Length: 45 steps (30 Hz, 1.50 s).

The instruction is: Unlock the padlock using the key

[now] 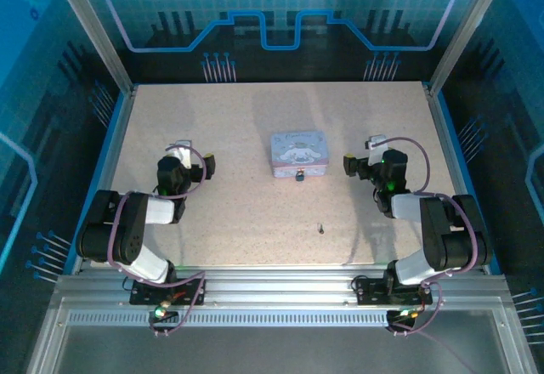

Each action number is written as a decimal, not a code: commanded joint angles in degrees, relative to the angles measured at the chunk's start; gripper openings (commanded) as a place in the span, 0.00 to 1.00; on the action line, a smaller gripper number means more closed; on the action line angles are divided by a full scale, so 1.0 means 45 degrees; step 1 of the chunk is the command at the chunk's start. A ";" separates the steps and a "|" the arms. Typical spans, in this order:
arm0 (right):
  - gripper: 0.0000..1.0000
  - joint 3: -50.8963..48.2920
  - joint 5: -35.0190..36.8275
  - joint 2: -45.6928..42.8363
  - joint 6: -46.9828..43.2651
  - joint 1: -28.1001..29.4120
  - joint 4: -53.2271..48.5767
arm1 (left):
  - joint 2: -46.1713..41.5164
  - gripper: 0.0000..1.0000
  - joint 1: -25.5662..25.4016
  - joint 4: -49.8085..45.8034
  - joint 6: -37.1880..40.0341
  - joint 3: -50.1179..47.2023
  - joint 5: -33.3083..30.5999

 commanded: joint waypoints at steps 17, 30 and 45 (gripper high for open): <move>1.00 0.2408 0.0391 -0.3787 0.1528 0.1043 -0.8499 | -0.5085 0.99 -0.0028 -0.6377 -0.3113 0.1382 -0.0303; 0.86 0.2523 -0.0016 -0.6539 0.6945 0.6003 -1.6525 | -0.5481 0.99 -0.4246 -0.7822 -0.8598 0.1804 0.3599; 0.57 0.2885 0.0235 -0.2746 0.8127 0.8432 -1.6716 | -0.4470 0.99 -0.5656 -0.7202 -0.8958 0.2259 0.3364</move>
